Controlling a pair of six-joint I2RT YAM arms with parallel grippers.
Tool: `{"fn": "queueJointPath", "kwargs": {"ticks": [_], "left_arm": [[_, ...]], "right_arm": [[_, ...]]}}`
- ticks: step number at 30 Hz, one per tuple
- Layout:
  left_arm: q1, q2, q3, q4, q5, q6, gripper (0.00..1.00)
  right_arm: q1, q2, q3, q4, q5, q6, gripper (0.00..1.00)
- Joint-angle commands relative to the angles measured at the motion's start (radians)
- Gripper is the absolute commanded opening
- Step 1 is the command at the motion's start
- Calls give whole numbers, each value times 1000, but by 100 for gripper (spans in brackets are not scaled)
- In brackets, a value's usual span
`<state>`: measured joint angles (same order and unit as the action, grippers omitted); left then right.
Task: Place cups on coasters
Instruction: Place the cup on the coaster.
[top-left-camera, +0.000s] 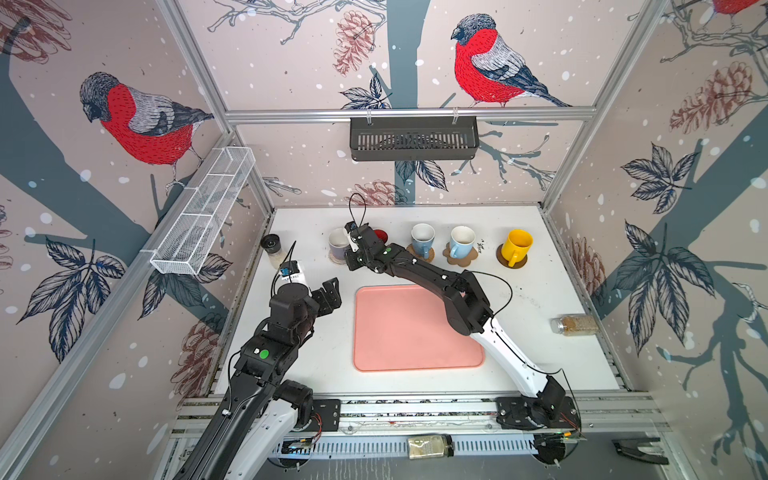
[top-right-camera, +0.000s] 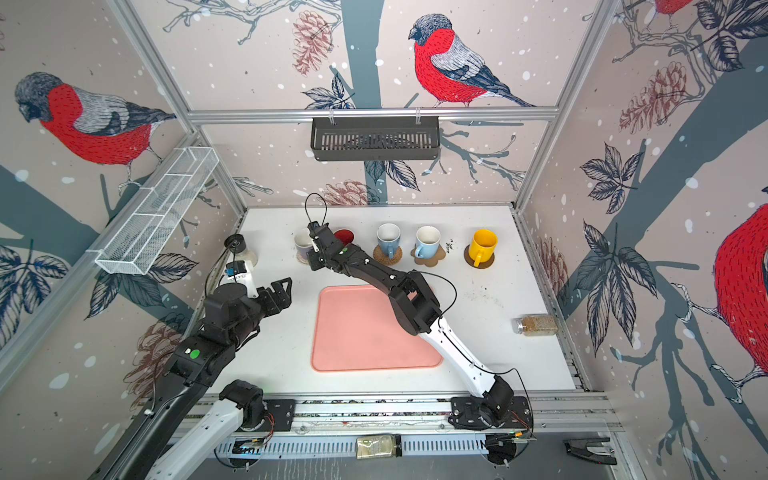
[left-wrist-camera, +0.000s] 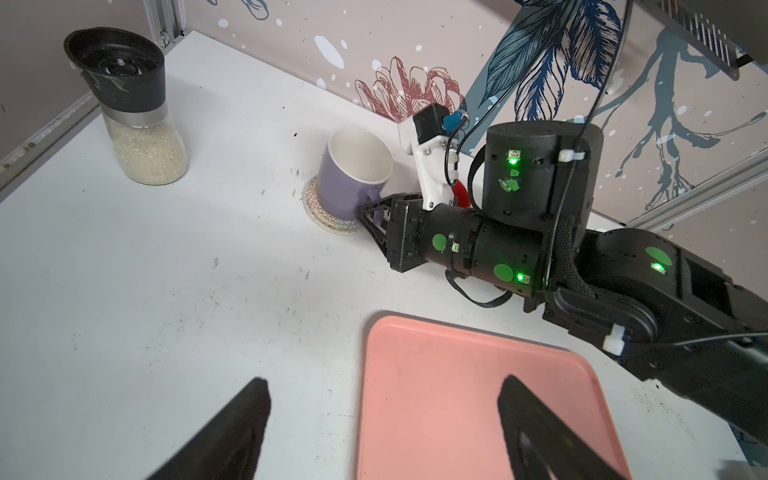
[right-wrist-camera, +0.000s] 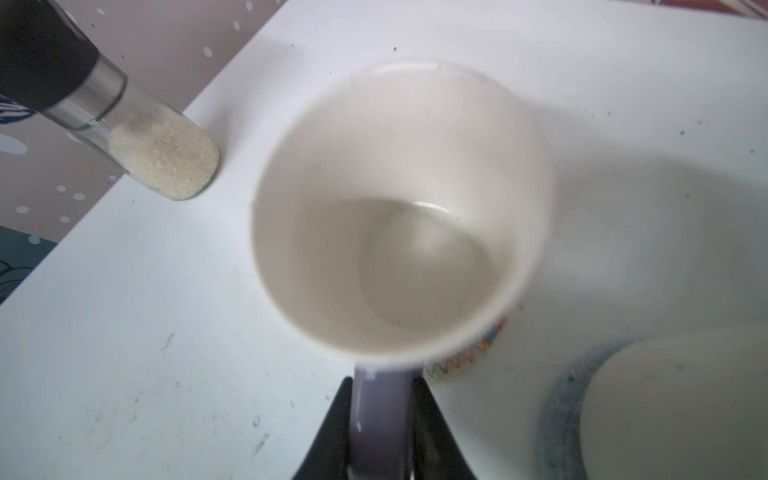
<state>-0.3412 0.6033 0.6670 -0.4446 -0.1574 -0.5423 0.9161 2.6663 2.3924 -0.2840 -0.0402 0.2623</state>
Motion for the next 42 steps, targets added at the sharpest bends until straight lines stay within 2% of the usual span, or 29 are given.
{"fn": "queueJointPath", "kwargs": {"ticks": [1,9,11,14,17,26,42], "left_arm": [[1,-2,1,31,9,16,87],[2,-9,1,31,6,16,87],[1,-8,0,31,7,17,87],[2,-11,1,31,11,21,87],[2,-18,-2,37,15,27,88],[2,-19,-1,37,17,30,88],[2,-30,-2,35,-2,31,88]], "right_arm": [[0,1,7,38,-3,13,28],[-2,-2,8,35,3,14,31],[-2,-3,8,35,4,14,40],[-2,-6,8,34,6,13,64],[-1,-9,7,31,8,11,73],[13,-45,-22,31,22,-8,80],[24,-203,-174,53,50,-53,84]]}}
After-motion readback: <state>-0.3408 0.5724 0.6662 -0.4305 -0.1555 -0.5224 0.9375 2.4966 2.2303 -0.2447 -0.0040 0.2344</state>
